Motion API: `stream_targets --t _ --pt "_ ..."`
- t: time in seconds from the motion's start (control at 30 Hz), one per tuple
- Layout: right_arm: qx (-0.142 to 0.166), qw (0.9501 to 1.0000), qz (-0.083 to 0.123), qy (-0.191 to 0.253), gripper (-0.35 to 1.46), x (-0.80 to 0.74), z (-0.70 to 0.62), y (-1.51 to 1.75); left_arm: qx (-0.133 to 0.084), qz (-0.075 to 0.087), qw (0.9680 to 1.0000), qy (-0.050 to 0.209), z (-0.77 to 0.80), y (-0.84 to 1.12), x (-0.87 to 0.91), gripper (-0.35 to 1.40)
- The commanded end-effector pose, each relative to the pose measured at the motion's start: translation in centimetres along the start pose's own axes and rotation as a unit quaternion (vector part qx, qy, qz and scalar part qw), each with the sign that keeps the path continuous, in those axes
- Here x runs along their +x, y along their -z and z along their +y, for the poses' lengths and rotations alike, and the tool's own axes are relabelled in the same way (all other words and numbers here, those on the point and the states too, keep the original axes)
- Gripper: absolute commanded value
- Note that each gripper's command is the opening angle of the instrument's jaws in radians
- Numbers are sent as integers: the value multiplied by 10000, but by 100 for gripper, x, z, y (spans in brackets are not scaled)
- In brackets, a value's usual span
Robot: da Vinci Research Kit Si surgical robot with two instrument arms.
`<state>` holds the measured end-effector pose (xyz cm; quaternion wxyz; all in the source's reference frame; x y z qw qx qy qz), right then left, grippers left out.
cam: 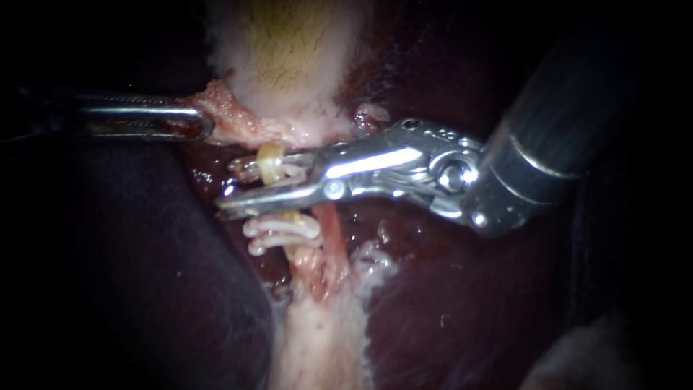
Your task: Clipping third clip left tube
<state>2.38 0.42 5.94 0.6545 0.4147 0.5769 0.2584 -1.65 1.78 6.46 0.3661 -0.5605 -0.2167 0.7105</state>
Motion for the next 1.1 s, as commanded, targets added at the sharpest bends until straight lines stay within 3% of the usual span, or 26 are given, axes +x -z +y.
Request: stream_targets --t 0.03,0.27,0.53,0.7,1.1 --pt "1 10000 2 -28 16 0 0 1 0 -1 10000 1 0 0 0 -35" --pt "-2 9998 20 -206 -1 0 0 3 0 -1 10000 1 0 0 0 -35" --pt "1 9986 16 -529 -35 -2 -1 9 0 -1 10000 1 0 0 0 -35" --pt "-141 9981 -261 -548 -35 -4 1 14 0 -1 10000 1 0 0 0 -35" --pt "-152 9980 -274 -546 -35 -5 4 17 0 -1 10000 1 0 0 0 -35"
